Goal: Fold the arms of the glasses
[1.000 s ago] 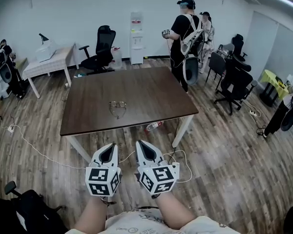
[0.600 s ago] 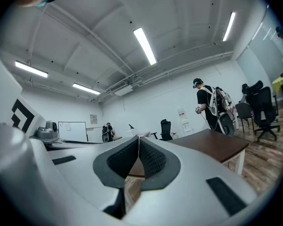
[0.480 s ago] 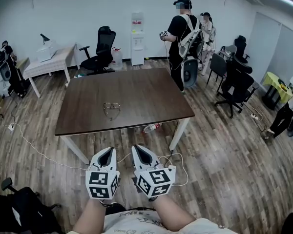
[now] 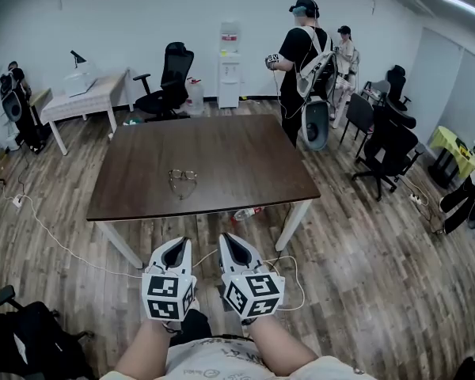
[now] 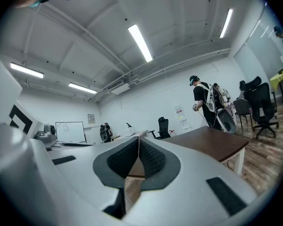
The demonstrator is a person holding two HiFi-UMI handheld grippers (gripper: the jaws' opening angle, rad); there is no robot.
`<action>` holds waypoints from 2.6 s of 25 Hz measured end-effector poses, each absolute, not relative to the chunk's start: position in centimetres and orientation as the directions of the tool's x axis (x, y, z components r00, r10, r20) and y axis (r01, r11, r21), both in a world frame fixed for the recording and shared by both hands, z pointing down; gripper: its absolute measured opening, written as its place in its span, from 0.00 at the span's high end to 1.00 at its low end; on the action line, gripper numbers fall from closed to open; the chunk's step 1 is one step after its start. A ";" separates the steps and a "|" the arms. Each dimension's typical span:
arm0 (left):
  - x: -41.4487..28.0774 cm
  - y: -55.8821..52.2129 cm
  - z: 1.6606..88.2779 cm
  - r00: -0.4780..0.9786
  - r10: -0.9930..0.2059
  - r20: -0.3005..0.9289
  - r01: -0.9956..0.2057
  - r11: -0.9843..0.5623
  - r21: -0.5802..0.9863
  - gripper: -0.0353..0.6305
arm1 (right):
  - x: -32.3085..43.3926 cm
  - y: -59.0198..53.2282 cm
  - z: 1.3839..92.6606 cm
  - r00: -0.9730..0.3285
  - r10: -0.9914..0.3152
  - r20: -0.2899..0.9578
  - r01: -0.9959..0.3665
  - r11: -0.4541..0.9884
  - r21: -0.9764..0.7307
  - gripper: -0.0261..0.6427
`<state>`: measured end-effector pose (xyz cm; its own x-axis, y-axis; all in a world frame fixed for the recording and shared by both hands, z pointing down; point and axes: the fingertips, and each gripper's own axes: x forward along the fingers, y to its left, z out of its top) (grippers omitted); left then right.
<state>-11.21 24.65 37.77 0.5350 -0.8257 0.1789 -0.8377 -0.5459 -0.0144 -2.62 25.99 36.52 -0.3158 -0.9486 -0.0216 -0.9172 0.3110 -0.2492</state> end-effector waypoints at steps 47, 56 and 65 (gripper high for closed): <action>-12.0 -16.7 41.4 0.516 -0.797 0.314 -0.838 -0.546 -0.012 0.92 | -4.1 -15.9 38.4 -0.382 -0.921 0.072 -0.901 0.354 -0.251 0.94; -11.5 -20.9 46.4 0.499 -0.741 0.449 -0.792 -0.600 -0.112 0.92 | -2.9 -20.2 41.0 -0.435 -0.889 0.142 -0.880 0.387 -0.276 0.94; -11.2 -22.5 55.8 0.430 -0.594 0.680 -0.552 -0.769 -0.324 0.92 | -0.1 -22.7 44.0 -0.460 -0.869 0.185 -0.864 0.389 -0.319 0.94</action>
<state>-11.19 -22.51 55.84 0.4297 -0.5945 0.6797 -0.5517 -0.7687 -0.3236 -0.09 -22.74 44.01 -0.4596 -0.8685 0.1854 -0.8641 0.3890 -0.3194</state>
